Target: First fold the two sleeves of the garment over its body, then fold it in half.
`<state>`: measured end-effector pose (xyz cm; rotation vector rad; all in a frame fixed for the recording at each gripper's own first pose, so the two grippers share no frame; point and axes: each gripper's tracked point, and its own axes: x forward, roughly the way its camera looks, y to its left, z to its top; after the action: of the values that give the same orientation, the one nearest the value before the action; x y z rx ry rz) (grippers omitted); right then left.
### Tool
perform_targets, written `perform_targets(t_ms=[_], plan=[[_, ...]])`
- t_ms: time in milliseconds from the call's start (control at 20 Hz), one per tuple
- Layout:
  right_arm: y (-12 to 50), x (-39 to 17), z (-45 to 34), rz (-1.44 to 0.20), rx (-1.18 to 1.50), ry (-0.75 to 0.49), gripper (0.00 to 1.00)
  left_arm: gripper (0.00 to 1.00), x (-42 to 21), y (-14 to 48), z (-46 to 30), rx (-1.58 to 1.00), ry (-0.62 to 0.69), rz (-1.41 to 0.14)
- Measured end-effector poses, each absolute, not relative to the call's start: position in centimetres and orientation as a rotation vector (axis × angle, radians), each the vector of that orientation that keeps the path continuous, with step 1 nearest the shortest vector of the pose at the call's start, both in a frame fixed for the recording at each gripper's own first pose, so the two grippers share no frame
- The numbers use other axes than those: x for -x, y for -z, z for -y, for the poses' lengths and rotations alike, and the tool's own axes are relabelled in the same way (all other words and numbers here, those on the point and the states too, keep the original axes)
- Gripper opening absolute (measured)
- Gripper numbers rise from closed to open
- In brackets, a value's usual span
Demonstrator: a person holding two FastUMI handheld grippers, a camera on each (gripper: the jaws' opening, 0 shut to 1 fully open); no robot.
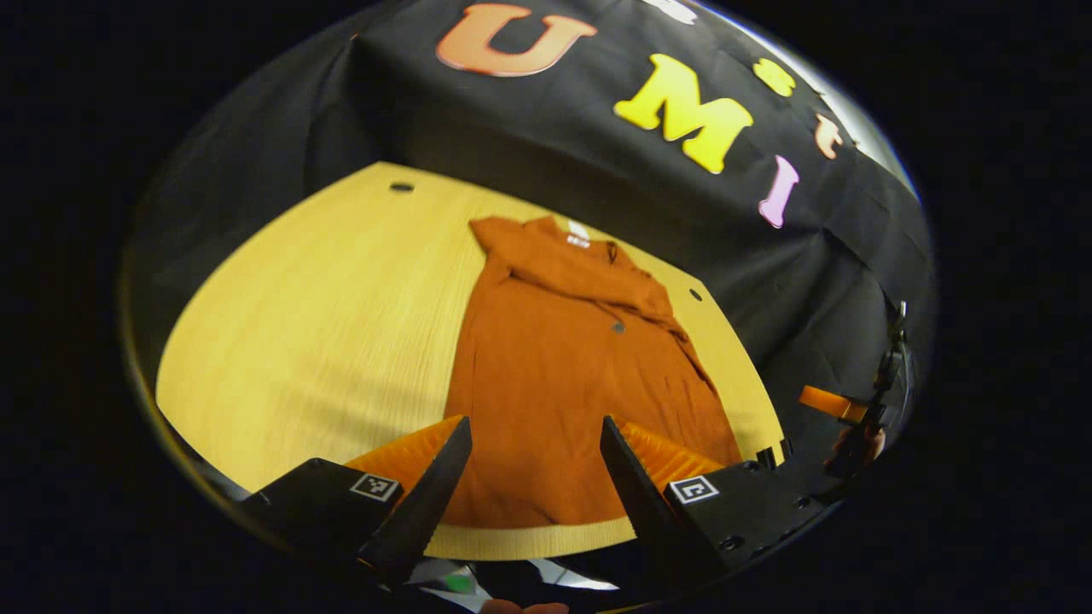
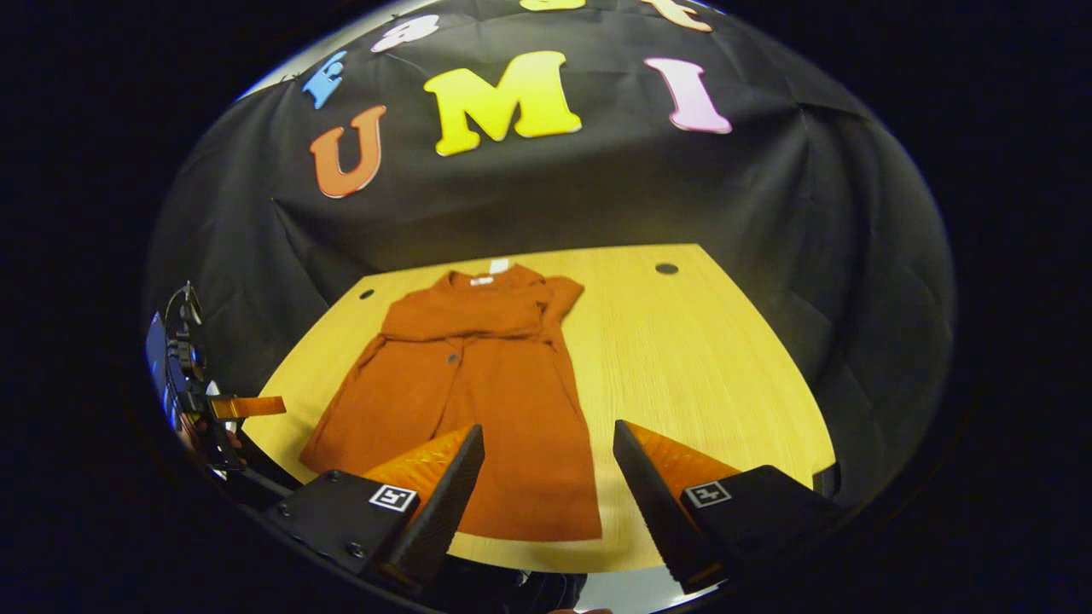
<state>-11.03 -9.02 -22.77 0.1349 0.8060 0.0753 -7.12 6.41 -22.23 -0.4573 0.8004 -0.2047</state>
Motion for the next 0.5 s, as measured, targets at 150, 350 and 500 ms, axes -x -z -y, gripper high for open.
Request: perform_targets(t_ms=[150,350,500], plan=[[27.2,13.2,10.8,-0.900,-0.133,-0.048,0.98,0.99,9.1,25.4,-7.1,0.537,0.196,-0.904],[30.7,14.6,12.4,-0.985,-0.140,-0.018,0.98,0.98,9.8,28.0,-8.3,0.597,0.182,-0.984],[32.0,14.9,12.6,-1.017,-0.149,-0.008,0.98,0.97,10.0,27.8,-7.3,0.632,0.219,-1.016]])
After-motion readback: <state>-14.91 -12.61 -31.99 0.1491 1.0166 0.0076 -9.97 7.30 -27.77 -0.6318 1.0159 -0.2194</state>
